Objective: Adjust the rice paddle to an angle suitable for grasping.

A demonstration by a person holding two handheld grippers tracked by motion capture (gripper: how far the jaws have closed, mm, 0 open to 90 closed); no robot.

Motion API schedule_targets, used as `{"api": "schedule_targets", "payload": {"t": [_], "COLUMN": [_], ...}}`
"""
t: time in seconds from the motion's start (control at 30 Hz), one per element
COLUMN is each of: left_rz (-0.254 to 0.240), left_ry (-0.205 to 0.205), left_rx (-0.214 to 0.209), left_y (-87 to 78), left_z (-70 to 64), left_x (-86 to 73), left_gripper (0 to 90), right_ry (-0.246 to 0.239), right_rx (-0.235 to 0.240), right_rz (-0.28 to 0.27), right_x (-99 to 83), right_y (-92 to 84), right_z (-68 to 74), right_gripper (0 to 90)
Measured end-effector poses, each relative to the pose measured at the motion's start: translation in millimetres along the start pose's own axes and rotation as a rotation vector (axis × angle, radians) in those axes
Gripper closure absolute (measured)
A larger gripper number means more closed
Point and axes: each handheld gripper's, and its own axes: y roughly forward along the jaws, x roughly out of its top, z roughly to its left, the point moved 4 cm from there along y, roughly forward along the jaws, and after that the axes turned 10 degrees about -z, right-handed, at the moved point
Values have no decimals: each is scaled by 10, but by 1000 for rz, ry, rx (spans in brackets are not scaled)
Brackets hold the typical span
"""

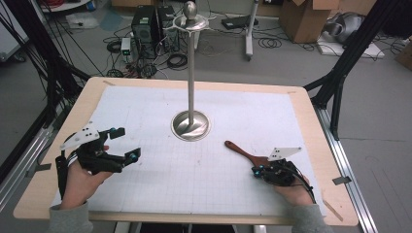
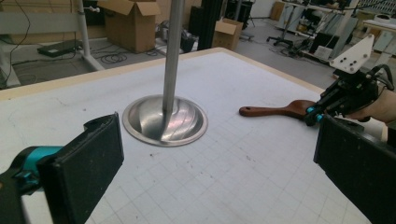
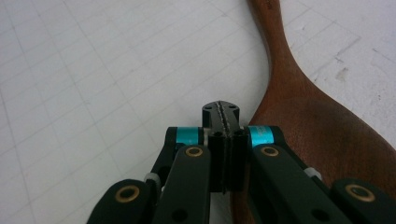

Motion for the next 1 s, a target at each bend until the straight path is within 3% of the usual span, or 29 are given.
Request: {"api": "schedule_targets", "payload": {"t": [0.2,0.3,0.6,0.7,0.8,1.0], "left_rz": [-5,1,-2,-6,-7,-13], "left_ry": [-12,-12,-14,-14,-16,-20], "left_rx": [2,0,2,2,2,3], "left_y": [-19,-8,-21,-30,-42,-63], "left_z": [20,20,17,18,21,36], "left_x": [-6,-16,-14,-8,-5,1], "left_gripper": [19,20,20,20,19,19], "right_ry": [-6,-2,-46,-57,-78,-101], "right_rx": [24,29,-32,-16,-16,-28], "right_rz": [-66,-87,2,1,-2,52], "right_x": [111,164,306,365,434,591], "right_y": [-84,-114,-165,-181,-208,-255], "right_z": [17,4,-41,-41,-50,-100], "right_gripper": [877,719,333,196,142,139]}}
